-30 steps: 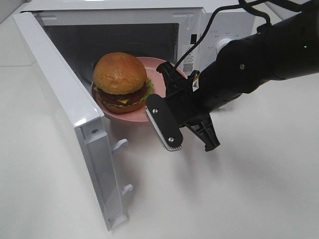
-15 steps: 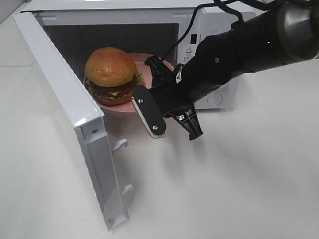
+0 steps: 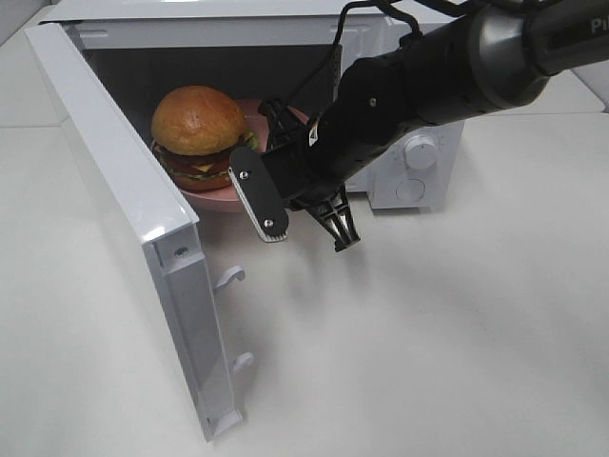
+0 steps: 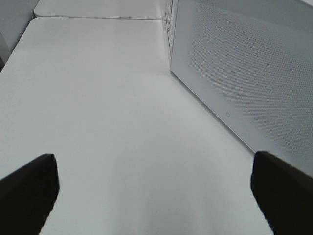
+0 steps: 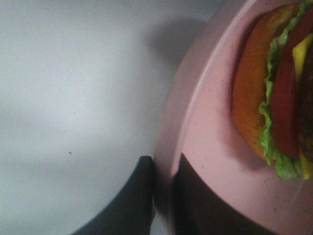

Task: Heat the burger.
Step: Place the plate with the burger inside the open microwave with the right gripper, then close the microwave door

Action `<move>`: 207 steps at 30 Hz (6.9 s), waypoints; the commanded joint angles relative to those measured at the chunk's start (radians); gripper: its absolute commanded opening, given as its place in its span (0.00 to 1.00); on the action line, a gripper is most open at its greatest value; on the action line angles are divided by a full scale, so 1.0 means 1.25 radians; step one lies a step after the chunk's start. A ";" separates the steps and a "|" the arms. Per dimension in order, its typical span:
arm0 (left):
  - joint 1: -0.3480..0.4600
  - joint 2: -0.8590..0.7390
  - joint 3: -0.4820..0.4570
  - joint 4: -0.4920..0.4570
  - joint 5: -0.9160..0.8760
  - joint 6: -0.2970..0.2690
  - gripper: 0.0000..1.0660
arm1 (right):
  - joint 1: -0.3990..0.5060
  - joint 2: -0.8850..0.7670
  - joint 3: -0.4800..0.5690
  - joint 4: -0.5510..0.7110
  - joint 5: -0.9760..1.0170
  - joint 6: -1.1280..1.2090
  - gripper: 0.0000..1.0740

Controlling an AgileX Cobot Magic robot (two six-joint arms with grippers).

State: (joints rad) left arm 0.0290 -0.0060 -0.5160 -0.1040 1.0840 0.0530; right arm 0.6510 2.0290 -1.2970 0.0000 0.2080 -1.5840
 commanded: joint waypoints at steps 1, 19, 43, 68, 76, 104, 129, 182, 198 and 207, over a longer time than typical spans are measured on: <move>0.003 -0.003 0.000 -0.007 -0.012 -0.004 0.94 | -0.001 0.013 -0.052 -0.025 -0.046 0.051 0.05; 0.003 -0.003 0.000 -0.007 -0.012 -0.004 0.94 | -0.001 0.135 -0.240 -0.186 0.029 0.279 0.06; 0.003 -0.003 0.000 -0.006 -0.012 -0.004 0.94 | -0.017 0.239 -0.402 -0.262 0.094 0.451 0.10; 0.003 -0.003 0.000 -0.006 -0.012 -0.003 0.94 | -0.005 0.199 -0.328 -0.262 0.103 0.495 0.40; 0.003 -0.003 0.000 -0.006 -0.012 -0.003 0.94 | 0.002 0.150 -0.262 -0.262 0.049 0.495 0.58; 0.003 -0.003 0.000 -0.006 -0.012 -0.003 0.94 | -0.001 -0.132 0.099 -0.286 -0.062 0.518 0.68; 0.003 -0.003 0.000 -0.006 -0.012 -0.003 0.94 | -0.030 -0.442 0.314 -0.280 0.128 1.187 0.75; 0.003 -0.003 0.000 -0.006 -0.012 -0.003 0.94 | -0.362 -1.216 0.492 -0.204 0.678 1.370 0.71; 0.003 -0.003 0.000 -0.006 -0.012 -0.003 0.94 | -0.406 -1.538 0.622 -0.160 0.535 1.375 0.71; 0.003 -0.003 0.000 -0.006 -0.012 -0.003 0.94 | -0.458 -1.607 0.626 -0.158 0.562 1.374 0.71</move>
State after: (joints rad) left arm 0.0290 -0.0060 -0.5160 -0.1040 1.0840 0.0530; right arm 0.0920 0.0370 -0.5180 -0.2000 0.8910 0.1310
